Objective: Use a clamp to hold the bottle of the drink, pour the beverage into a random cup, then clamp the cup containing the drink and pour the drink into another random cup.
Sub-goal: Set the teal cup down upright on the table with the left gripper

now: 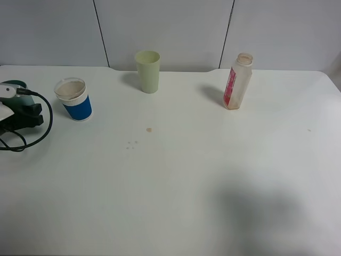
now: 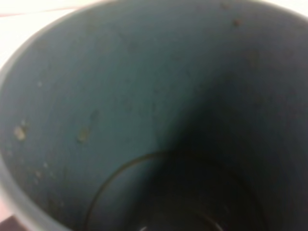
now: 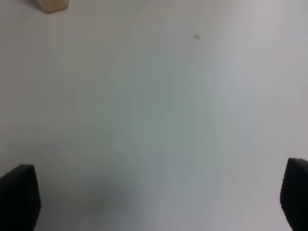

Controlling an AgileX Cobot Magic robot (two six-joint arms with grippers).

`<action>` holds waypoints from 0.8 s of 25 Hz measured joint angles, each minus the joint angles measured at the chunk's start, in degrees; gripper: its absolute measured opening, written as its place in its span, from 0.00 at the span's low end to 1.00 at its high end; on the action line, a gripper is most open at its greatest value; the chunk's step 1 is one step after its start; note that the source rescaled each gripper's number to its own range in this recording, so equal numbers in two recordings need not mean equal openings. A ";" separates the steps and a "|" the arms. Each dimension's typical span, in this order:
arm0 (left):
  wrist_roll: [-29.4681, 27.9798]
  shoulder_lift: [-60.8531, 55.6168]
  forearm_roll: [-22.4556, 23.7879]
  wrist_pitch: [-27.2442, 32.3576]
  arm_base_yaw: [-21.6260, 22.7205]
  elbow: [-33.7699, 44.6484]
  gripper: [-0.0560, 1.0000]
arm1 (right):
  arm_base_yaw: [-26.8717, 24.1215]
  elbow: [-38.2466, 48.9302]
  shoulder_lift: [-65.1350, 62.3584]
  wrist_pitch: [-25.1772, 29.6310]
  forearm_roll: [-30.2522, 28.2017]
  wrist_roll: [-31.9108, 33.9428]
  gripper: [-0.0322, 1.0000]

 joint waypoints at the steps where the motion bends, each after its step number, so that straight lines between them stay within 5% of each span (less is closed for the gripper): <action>1: 0.00 0.48 0.23 0.00 0.00 -0.39 0.05 | 0.00 0.00 0.00 0.00 0.00 0.00 1.00; 20: -2.16 1.46 1.91 0.00 0.00 -6.01 0.05 | 0.00 0.00 0.00 0.00 0.00 0.00 1.00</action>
